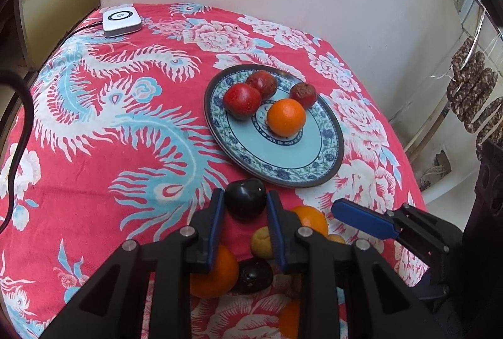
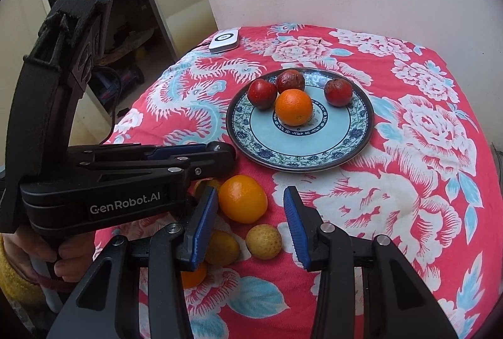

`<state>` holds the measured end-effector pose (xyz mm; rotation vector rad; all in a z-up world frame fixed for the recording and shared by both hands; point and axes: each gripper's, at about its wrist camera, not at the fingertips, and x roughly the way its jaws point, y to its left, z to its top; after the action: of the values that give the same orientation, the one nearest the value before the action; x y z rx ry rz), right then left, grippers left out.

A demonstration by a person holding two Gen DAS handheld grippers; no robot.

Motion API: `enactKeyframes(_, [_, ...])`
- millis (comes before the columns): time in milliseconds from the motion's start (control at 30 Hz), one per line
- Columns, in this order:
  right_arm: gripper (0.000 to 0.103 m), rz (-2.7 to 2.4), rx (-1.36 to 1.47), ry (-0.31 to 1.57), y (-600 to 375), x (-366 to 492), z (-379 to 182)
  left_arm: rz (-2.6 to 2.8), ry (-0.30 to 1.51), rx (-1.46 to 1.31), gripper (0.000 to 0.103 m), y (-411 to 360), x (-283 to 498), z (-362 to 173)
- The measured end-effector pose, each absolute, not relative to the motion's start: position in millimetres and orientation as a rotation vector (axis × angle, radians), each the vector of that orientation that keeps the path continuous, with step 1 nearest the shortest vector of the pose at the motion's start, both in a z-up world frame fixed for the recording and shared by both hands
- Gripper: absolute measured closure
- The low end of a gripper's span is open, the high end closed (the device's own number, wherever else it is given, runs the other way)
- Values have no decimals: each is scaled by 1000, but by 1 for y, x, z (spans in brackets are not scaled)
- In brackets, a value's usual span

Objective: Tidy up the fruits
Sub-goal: 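Grasp the dark plum with the left tool while the right tool grasps a large orange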

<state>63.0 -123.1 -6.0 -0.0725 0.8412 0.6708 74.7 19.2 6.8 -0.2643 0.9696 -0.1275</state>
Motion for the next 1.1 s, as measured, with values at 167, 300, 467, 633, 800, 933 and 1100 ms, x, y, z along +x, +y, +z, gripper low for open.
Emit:
enactKeyframes(167, [58,662,-86,860,-118,63,-10,-123,956,-260,75,18,70,9])
enactKeyframes(300, [58,665,-85,868,-114,64,-13,-130,952,-263,75,20,68,11])
enactKeyframes(467, [59,668,-69,881,-113,67,-17,-138,945,-267,75,22,66,13])
enactKeyframes(633, [68,675,-40,877,-116,69,-16,-136,944,-271,75,23,67,14])
enactKeyframes(800, [69,676,-44,872,-116,68,-16,-134,942,-271,75,24,66,15])
enactKeyframes(933, [69,671,-52,863,-115,67,-14,-131,935,-273,75,26,64,17])
enactKeyframes(1100, [69,671,-61,843,-115,61,-11,-127,925,-280,75,27,63,20])
